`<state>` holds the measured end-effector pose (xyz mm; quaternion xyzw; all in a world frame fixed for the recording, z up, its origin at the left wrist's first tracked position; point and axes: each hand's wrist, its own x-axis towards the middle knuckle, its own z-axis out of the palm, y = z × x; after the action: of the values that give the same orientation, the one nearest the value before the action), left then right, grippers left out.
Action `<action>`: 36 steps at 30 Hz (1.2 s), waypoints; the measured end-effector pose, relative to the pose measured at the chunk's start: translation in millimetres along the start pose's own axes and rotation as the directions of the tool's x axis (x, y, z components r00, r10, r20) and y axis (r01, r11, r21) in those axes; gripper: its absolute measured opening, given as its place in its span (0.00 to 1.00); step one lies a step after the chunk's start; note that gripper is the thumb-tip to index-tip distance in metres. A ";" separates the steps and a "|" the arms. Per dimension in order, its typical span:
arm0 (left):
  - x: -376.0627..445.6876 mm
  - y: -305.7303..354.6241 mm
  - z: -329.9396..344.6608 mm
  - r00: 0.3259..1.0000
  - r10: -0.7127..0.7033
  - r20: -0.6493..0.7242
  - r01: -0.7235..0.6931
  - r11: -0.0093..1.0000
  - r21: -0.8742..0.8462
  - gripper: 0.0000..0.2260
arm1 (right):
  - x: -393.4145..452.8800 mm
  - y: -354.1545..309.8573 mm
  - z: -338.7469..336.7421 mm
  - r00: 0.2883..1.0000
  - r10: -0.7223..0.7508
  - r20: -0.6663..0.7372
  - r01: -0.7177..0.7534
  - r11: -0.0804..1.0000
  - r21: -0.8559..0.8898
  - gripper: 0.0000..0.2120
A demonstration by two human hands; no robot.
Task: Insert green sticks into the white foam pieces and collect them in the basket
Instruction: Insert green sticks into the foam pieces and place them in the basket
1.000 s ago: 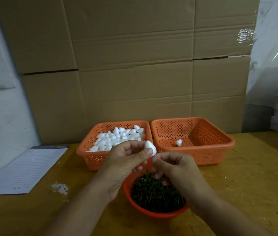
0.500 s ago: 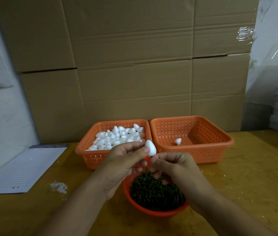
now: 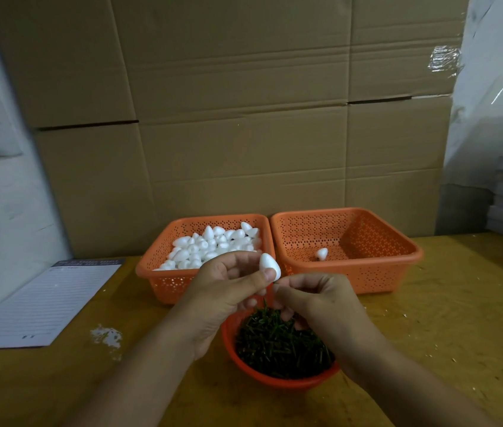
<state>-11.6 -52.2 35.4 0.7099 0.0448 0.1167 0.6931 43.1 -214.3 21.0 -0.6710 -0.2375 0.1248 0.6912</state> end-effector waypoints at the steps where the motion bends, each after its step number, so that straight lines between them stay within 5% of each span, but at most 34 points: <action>1: 0.2 -0.1 0.0 1.000 0.001 -0.001 -0.001 1.000 0.005 0.21 | 0.0 0.1 0.1 1.000 0.001 0.002 -0.001 1.000 0.000 0.06; 36: 0.9 1.4 -4.2 0.999 -0.003 0.047 0.005 0.999 -0.036 0.18 | -0.6 1.3 -0.9 0.999 0.008 0.038 -0.008 1.000 -0.001 0.05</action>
<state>-11.8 -48.0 36.9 0.6998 0.0279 0.0996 0.7068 43.2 -215.2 19.7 -0.6698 -0.2478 0.1403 0.6858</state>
